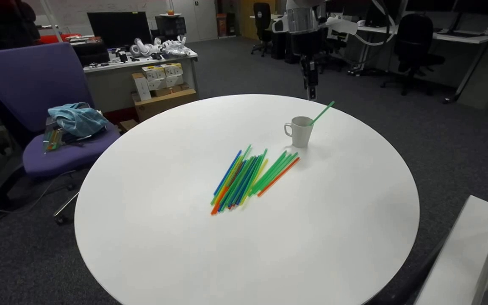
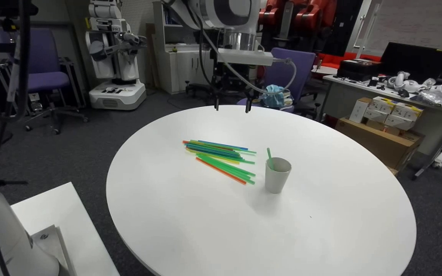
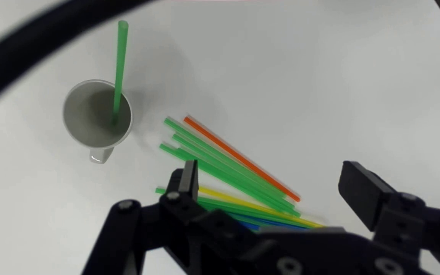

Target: Put one green straw in the mug.

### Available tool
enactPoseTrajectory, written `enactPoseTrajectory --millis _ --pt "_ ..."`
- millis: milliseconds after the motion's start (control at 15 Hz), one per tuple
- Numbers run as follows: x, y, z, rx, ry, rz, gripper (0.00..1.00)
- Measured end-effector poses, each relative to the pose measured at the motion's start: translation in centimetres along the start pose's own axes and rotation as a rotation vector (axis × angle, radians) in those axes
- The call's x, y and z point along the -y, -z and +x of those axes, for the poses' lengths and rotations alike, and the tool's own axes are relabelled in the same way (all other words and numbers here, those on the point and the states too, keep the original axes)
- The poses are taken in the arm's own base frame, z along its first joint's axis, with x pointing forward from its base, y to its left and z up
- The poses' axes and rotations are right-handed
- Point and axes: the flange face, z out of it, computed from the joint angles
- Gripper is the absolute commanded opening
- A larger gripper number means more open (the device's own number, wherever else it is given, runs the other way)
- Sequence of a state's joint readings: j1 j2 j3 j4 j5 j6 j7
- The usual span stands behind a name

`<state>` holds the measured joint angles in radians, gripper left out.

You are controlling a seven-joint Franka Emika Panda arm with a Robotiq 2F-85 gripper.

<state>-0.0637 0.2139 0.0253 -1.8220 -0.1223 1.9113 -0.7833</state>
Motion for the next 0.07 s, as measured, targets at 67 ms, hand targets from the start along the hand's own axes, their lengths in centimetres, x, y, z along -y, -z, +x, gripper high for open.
enactPoseTrajectory --millis 67 --pt "-0.01 -0.26 0.08 0.003 0.001 0.003 1.0"
